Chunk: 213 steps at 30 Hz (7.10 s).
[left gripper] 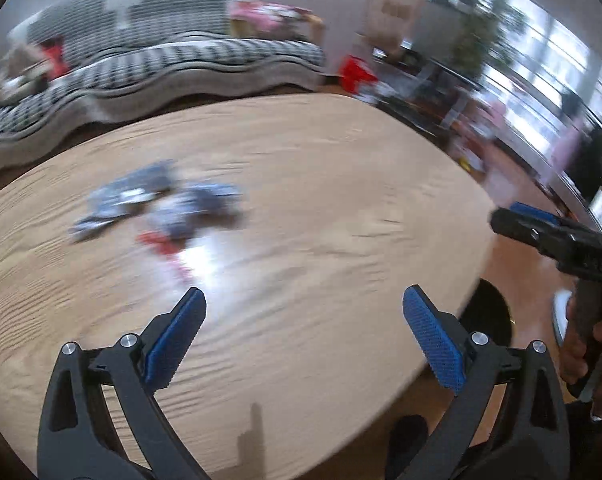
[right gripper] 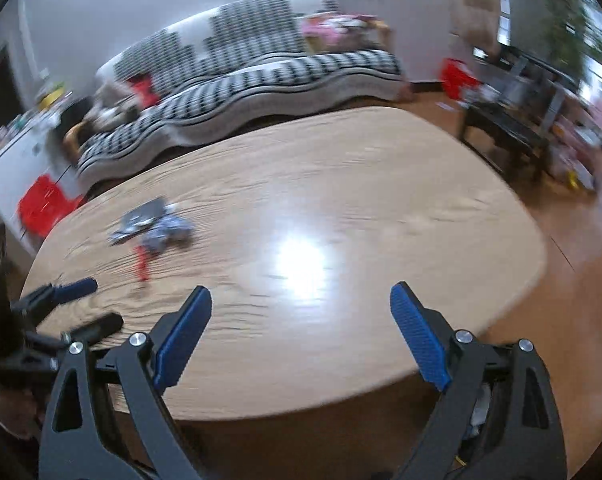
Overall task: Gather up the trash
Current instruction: 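Swing both tools back over the table toward the remaining wrappers, then grasp the white wrapper strip with left tool while right tool grasps the crumpled foil ball, then carry both items over the black bin and lower them into it, then open both tools to drop the white strip and foil ball into the bin, then swing both tools back over the table toward the blister pack and red ribbon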
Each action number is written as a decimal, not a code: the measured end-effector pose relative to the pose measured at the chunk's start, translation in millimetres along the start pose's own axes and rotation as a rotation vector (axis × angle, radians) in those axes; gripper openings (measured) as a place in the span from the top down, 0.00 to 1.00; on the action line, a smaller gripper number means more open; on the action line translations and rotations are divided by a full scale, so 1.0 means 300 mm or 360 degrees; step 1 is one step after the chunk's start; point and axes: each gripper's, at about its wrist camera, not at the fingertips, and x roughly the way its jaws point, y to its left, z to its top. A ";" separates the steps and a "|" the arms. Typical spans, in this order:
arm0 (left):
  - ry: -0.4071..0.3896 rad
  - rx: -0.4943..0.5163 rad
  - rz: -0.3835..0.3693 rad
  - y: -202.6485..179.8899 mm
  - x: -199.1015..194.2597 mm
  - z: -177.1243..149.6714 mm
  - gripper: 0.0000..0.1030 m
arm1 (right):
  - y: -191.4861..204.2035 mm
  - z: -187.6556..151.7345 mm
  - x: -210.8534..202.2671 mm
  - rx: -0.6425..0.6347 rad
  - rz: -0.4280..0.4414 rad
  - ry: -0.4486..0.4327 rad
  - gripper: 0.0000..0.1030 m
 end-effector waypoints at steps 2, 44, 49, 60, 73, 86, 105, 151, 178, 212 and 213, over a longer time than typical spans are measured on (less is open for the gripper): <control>-0.0018 -0.0076 0.0077 0.125 -0.047 -0.019 0.07 | 0.090 0.013 0.037 -0.0058 0.0061 0.0014 0.15; 0.0112 -0.0208 0.0443 0.689 0.330 0.172 0.07 | 0.537 0.206 0.768 -0.0111 0.0240 0.0326 0.17; 0.0122 -0.0102 0.0410 0.656 0.353 0.184 0.11 | 0.569 0.203 0.782 -0.0189 0.0252 0.0335 0.45; 0.0182 -0.0029 0.0415 0.585 0.290 0.148 0.89 | 0.556 0.198 0.669 -0.0183 0.0277 0.0259 0.66; 0.0104 -0.0048 0.0367 0.440 0.087 0.098 0.90 | 0.449 0.154 0.417 -0.0161 0.0226 0.0162 0.66; 0.0042 -0.0046 0.0304 0.240 0.050 0.091 0.90 | 0.180 0.097 0.174 -0.0116 0.0031 0.0063 0.66; 0.0016 0.0392 -0.0244 -0.500 0.149 0.096 0.90 | -0.487 -0.160 -0.223 0.0338 -0.0380 -0.0016 0.66; 0.0562 0.0658 -0.0749 -1.182 0.592 -0.188 0.90 | -0.998 -0.440 -0.329 0.0992 -0.0693 0.0209 0.62; 0.0056 0.0382 -0.0387 -0.560 0.154 0.069 0.08 | -0.560 -0.160 -0.266 0.0610 -0.0506 -0.0119 0.11; -0.0089 -0.0209 0.0299 0.402 -0.209 0.006 0.07 | 0.379 0.012 0.194 -0.0177 0.0047 0.0085 0.09; -0.0091 -0.0222 0.0307 0.416 -0.211 0.007 0.07 | 0.390 0.011 0.202 -0.0188 0.0051 0.0091 0.09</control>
